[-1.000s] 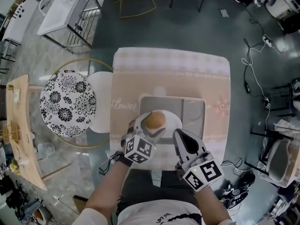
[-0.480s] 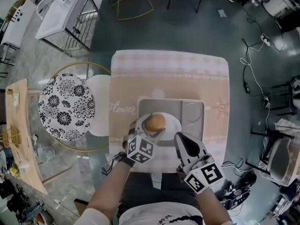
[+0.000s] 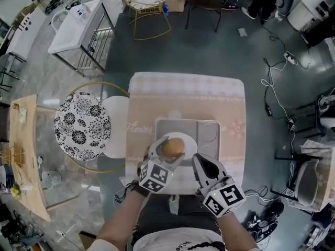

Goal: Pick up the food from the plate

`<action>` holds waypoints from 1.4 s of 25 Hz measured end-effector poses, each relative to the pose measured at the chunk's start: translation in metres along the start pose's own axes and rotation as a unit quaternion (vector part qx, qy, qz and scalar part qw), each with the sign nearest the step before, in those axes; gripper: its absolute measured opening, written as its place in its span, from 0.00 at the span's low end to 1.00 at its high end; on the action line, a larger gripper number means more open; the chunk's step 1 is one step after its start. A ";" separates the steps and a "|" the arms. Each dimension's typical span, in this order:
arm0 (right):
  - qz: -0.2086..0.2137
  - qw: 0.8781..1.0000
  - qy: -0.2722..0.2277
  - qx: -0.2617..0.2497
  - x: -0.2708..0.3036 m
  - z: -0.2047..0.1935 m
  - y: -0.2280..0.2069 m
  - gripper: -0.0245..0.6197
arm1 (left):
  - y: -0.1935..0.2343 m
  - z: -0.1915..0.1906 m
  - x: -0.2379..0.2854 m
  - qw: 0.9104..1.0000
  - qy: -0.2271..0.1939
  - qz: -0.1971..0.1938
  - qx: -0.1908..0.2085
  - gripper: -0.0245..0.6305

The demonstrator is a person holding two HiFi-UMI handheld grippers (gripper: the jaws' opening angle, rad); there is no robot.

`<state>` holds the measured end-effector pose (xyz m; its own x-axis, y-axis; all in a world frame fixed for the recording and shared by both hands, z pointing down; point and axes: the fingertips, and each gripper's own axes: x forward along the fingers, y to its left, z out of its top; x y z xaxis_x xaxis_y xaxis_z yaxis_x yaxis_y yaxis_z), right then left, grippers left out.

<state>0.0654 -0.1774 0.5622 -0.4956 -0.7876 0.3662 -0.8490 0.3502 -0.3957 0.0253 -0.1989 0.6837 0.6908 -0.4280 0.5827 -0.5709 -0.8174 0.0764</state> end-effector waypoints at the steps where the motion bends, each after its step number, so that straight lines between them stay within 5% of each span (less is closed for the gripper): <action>1: -0.001 1.000 -0.002 -0.003 -0.003 0.004 0.003 0.06 | -0.002 0.007 -0.008 1.000 -0.005 0.000 -0.004 0.55; 18: -0.006 0.999 -0.043 -0.033 -0.060 0.067 0.037 0.06 | -0.064 0.113 -0.129 0.996 -0.084 0.004 -0.037 0.55; 35: 0.012 0.993 -0.099 -0.057 -0.090 0.137 0.087 0.06 | -0.069 0.194 -0.219 0.984 -0.154 0.021 -0.084 0.55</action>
<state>0.0612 -0.1454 0.3793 -0.4796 -0.8589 0.1796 -0.8580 0.4162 -0.3009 -0.0006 -0.1238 0.3935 0.7520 -0.5776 0.3175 -0.6492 -0.7323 0.2056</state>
